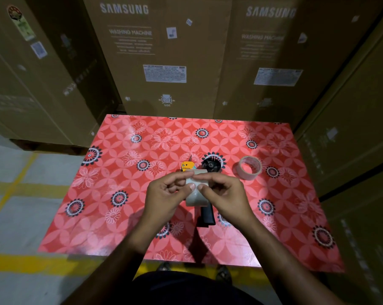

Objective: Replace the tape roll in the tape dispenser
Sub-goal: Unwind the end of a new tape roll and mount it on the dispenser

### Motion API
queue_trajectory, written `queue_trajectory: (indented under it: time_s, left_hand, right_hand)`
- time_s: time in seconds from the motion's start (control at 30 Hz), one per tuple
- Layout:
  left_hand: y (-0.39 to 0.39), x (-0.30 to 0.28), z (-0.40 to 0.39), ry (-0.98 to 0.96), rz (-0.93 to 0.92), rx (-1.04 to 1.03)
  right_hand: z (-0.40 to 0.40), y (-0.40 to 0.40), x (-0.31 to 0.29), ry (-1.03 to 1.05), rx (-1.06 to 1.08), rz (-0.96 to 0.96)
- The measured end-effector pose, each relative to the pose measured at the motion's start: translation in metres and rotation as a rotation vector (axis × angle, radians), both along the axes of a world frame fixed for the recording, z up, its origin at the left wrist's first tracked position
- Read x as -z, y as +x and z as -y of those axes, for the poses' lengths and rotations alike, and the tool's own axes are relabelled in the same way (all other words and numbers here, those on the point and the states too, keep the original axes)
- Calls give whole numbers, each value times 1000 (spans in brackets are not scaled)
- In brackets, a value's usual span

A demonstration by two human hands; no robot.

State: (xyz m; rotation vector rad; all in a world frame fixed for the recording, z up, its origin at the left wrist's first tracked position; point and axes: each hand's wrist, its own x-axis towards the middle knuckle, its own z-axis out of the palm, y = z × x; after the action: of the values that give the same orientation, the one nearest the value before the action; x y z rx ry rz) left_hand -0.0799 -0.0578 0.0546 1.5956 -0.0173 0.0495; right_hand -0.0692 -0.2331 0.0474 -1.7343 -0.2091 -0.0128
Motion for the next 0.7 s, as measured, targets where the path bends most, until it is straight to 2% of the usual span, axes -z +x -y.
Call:
queue_trajectory:
  time_s: [0.23,0.47,0.7]
  left_hand:
    - [-1,-3,7,-62,-21,28]
    - [-3,7,7,-178,-102,-13]
    - [-3,8,4,-288,-123,69]
  right_hand:
    - [-3,0,2,21,99,-24]
    - [6,1,-4,193,-155,-121]
    - [8,2,-7,248,-209,-168]
